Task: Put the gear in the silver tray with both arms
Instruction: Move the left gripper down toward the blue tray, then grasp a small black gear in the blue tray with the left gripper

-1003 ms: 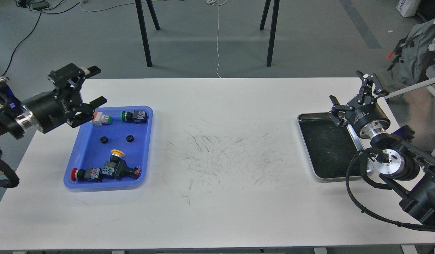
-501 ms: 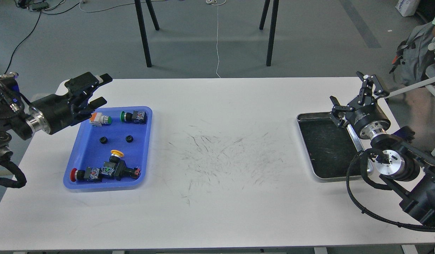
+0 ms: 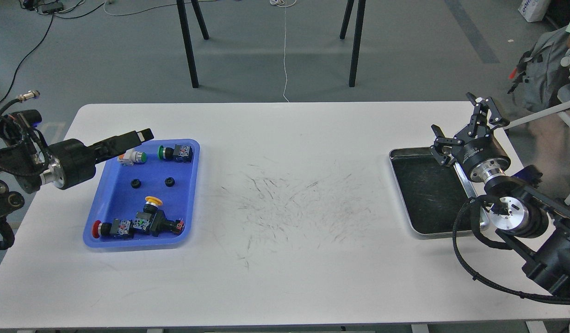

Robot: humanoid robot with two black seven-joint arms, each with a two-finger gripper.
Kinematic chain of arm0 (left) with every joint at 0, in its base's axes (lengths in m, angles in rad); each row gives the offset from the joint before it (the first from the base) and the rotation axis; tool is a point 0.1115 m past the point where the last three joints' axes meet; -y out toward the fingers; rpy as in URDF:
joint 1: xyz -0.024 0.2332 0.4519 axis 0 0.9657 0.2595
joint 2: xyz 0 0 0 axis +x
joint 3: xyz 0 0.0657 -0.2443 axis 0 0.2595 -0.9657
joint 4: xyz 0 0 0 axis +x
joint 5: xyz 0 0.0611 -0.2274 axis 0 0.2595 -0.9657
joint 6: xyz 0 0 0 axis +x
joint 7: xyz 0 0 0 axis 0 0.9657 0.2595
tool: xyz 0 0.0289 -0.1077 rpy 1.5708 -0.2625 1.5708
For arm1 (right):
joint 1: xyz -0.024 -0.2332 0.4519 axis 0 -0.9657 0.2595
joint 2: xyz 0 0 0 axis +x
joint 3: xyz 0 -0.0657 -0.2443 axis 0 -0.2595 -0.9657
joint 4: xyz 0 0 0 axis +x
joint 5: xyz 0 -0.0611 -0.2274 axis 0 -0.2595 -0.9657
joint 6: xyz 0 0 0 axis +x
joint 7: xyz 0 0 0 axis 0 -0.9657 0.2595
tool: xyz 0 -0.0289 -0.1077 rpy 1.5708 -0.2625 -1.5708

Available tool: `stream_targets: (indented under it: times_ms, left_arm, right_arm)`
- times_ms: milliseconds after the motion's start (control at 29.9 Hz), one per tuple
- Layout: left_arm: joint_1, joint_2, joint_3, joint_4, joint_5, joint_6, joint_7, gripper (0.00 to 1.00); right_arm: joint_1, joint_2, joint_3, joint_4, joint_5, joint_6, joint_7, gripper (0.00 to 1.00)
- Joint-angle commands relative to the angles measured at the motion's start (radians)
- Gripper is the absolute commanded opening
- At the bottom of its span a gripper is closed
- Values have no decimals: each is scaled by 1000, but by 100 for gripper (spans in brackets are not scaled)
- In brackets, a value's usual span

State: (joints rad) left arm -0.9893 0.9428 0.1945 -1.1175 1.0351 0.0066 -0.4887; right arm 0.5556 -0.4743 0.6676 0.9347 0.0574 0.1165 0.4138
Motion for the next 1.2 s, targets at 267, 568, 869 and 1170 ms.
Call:
stream_targets:
  times_ms: [267, 568, 869, 1170]
  left_arm:
    - [-29, -134, 100, 177, 203, 65, 0, 99]
    - [1, -326, 243, 458, 204, 173, 0, 97]
    - [63, -337, 240, 479, 204, 182, 0, 96]
    - [103, -332, 237, 487, 200, 213, 0, 91]
  right_arm:
    - [3, -1, 0, -2, -1, -1, 0, 100]
    - [1, -4, 0, -2, -2, -6, 0, 100]
    - [1, -1, 0, -4, -2, -11, 0, 100]
    - [1, -1, -3, -4, -4, -11, 0, 100]
